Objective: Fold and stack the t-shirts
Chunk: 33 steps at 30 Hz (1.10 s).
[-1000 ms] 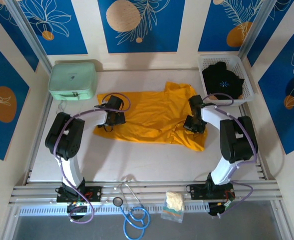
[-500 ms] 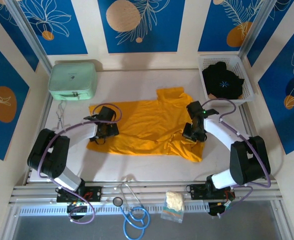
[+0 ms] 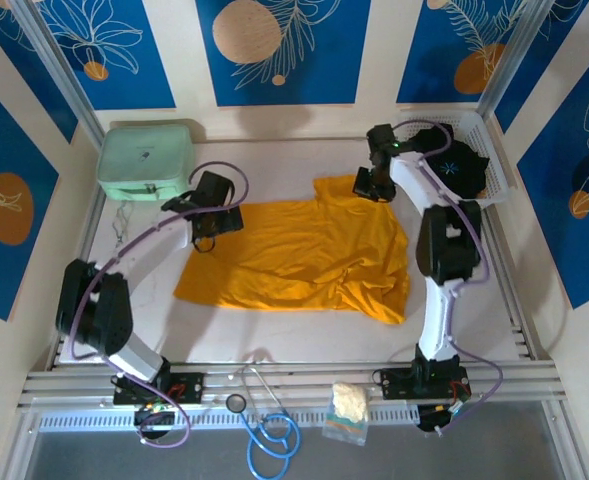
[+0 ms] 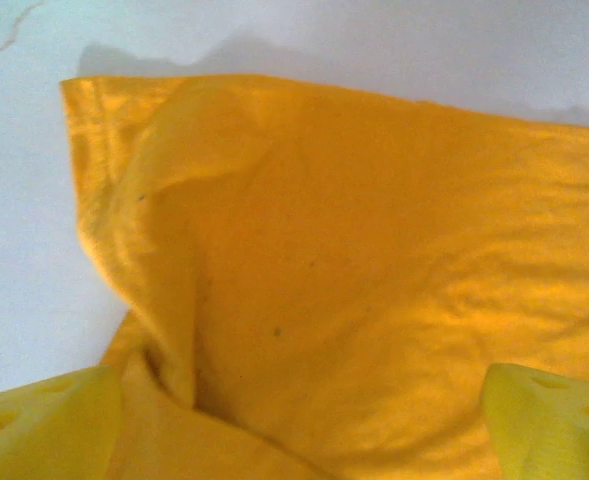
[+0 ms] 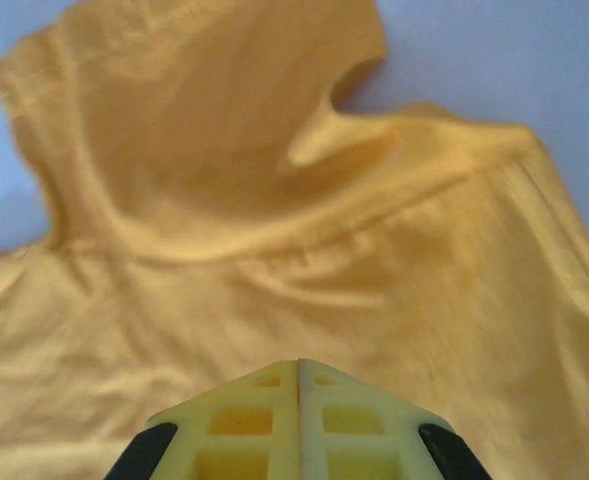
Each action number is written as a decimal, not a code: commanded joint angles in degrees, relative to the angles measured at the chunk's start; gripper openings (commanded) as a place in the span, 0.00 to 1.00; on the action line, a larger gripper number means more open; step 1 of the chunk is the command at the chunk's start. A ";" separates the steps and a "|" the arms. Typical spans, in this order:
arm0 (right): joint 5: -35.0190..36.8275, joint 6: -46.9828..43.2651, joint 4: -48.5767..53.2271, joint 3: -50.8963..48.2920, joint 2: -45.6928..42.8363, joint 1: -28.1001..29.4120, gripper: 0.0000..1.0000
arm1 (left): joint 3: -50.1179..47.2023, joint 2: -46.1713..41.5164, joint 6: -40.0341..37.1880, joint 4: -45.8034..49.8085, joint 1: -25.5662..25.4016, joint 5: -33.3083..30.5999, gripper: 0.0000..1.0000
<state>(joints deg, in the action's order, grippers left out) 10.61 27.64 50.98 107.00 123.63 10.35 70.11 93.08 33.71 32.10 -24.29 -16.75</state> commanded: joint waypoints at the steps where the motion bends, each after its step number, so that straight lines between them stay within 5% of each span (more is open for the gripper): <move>1: -2.92 -1.47 6.90 10.07 8.51 -0.69 0.02 | 5.26 8.77 -2.59 0.88 -0.31 1.77 0.86; 21: -9.68 2.53 13.19 49.72 37.38 -5.46 0.03 | 51.21 51.48 -7.43 17.56 1.41 3.39 0.81; 28: -15.92 -0.24 6.30 51.92 36.32 -6.81 0.07 | 63.65 56.64 -8.54 20.36 3.70 4.99 0.85; 33: -19.22 -2.05 5.87 50.81 29.16 -6.54 0.14 | 64.01 49.67 -10.55 19.41 3.61 4.66 0.97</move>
<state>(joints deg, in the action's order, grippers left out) -4.12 27.57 57.56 157.42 158.95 3.11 133.14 147.09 25.15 48.45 -21.10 -12.23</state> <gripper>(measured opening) 0.125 0.957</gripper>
